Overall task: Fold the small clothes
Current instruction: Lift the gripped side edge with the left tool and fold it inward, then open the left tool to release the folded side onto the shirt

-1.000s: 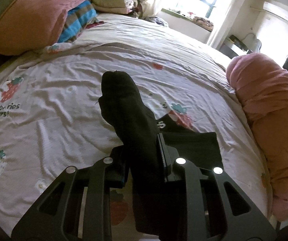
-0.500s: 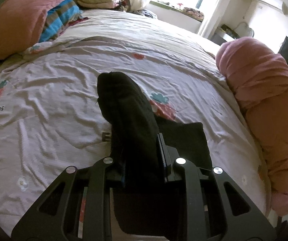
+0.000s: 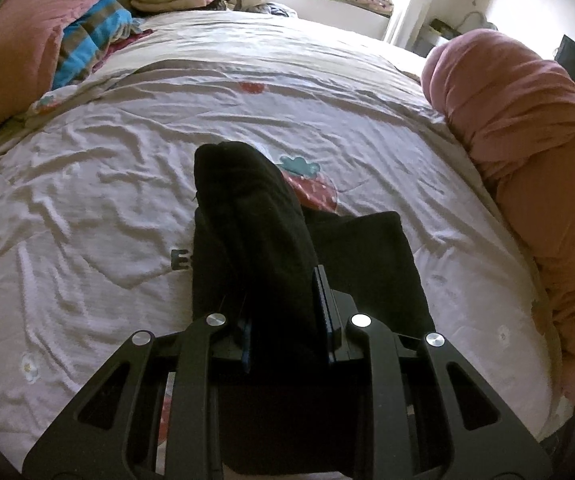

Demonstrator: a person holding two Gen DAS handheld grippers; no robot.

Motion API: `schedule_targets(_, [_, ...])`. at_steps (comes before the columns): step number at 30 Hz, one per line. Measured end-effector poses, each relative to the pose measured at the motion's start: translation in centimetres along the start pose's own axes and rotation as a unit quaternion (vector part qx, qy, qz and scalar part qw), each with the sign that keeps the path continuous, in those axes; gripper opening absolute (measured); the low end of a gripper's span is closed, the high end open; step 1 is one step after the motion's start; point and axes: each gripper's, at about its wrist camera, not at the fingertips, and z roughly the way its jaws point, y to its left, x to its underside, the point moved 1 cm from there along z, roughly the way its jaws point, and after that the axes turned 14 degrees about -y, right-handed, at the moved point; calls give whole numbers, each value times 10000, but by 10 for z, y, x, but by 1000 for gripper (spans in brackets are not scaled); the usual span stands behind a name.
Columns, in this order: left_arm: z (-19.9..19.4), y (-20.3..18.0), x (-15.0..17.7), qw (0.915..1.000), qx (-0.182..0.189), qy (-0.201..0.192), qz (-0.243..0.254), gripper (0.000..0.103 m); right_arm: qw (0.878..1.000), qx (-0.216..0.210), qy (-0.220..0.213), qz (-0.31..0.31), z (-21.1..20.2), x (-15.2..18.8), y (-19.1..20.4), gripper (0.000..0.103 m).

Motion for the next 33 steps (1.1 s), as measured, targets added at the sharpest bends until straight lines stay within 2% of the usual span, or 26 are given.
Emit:
schedule_targets(7, [10,-6,3,9998,152,92,-25,21,9986,-26,220,482,6,7,-14,10])
schedule_targets(9, [12,-7,4,9997,229,88,-33,25,9978,-34,265,606,8,8,-18,10])
schedule_targets(11, [14,-5,3,9988,440,112,-174,40,9968,-37,319,726,9,10,-22,10])
schedule_targets(12, [14,-5,3,9983,517,116,-232,54,9957,-30,373,850,11,12,-26,11])
schedule_targets(13, [12,-3,1,9970,677,70,-367,62,9948,-36,402,933,12,13,-28,12])
schedule_targets(15, [5,1,-2,9948,878,-57,-514,62,9896,-102,521,1335,15,18,-40,15])
schedule_targets(17, [-3,8,-5,9945,845,-228,-581,62,9824,-132,652,1746,18,24,-53,20])
schedule_targets(21, [-17,25,-4,9973,341,-485,-433,62,9687,-206,811,2336,18,32,-70,26])
schedule_targets(23, [-19,33,5,9983,185,-438,-331,62,9654,-251,872,2444,17,33,-72,34])
schedule_targets(24, [-18,36,11,9987,124,-388,-304,62,9617,-294,911,2568,15,33,-74,42])
schedule_targets(25, [-15,41,20,9992,38,-300,-263,62,9586,-370,946,2660,14,32,-74,55])
schedule_targets(27, [-11,48,32,9995,-32,-184,-237,62,9502,-675,1018,2869,10,30,-75,67])
schedule_targets(28, [-9,51,37,9996,-50,-119,-259,62,9478,-751,1043,2919,8,28,-75,71])
schedule_targets(33, [-2,61,57,9993,30,87,-375,62,9376,-995,1169,3119,11,11,-91,76])
